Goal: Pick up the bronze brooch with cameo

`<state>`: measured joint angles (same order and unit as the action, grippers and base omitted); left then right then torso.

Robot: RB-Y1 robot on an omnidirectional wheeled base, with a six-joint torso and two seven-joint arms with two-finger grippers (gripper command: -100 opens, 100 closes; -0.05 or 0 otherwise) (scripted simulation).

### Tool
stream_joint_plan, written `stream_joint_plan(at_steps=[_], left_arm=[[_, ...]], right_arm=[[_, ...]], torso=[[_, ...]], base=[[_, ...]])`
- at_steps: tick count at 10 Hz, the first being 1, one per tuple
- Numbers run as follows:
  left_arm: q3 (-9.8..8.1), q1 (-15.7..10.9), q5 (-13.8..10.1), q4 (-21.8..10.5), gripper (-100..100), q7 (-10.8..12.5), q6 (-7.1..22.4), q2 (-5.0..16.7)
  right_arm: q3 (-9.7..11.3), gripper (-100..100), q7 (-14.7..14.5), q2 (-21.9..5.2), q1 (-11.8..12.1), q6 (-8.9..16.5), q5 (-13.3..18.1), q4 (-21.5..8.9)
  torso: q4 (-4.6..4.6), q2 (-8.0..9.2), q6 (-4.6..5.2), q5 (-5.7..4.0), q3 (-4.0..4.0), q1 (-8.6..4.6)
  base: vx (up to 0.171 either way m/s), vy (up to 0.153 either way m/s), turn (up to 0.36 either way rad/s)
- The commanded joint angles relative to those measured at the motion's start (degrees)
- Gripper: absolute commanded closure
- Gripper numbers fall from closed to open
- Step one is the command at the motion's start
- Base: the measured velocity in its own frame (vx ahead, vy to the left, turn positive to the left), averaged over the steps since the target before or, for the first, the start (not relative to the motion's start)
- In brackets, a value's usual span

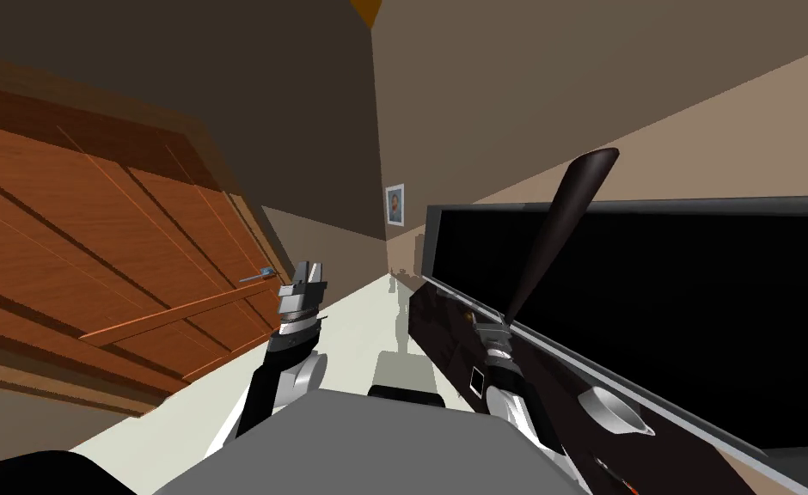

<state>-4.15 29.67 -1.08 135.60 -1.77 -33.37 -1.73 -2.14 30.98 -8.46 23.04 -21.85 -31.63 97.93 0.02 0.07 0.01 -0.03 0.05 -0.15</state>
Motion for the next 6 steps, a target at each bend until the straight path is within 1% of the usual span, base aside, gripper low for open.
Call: stream_joint_plan(at_steps=[1, 2, 3, 4, 5, 6], left_arm=[[0.0, 0.0, 0.0, 0.0, 0, 0.0, 0.0, 0.0], [0.0, 0.0, 0.0, 0.0, 0, 0.0, 0.0, 0.0], [-0.01, 0.0, 0.0, 0.0, 0, 0.0, 0.0, 0.0], [0.0, 0.0, 0.0, 0.0, 0, 0.0, 0.0, 0.0], [0.0, 0.0, 0.0, 0.0, 0, 0.0, 0.0, 0.0], [-0.01, 0.0, 0.0, 0.0, 0, 0.0, 0.0, 0.0]], right_arm=[[-0.1, -100, 2.7, 0.0, -1.0, 0.0, -2.9, -2.9], [-0.1, -100, 2.7, 0.0, -1.0, 0.0, -3.7, -3.4], [-0.1, -100, 4.4, 0.1, -1.8, -0.1, -5.9, -5.8], [-0.1, -100, 6.1, 0.2, -2.6, -0.2, -7.7, -7.4], [-0.1, -100, 6.1, 0.2, -2.6, -0.2, -8.4, -8.2], [-0.1, -100, 7.8, 0.3, -3.5, -0.3, -10.7, -9.9]], torso=[[0.0, 0.0, 0.0, 0.0, 0.0, 0.0], [0.0, -0.01, 0.01, -0.01, -0.01, -0.06], [-0.01, -0.03, 0.04, -0.02, -0.02, -0.07], [-0.01, -0.05, 0.01, -0.01, -0.03, -0.07], [-0.01, -0.07, 0.01, -0.03, -0.04, -0.14], [-0.02, -0.08, 0.05, -0.03, -0.05, -0.12]], base=[[-0.027, -0.043, 0.224], [-0.016, -0.04, 0.088], [-0.013, -0.037, 0.182], [-0.011, -0.06, 0.242], [-0.008, -0.053, 0.065], [-0.007, -0.046, 0.134]])
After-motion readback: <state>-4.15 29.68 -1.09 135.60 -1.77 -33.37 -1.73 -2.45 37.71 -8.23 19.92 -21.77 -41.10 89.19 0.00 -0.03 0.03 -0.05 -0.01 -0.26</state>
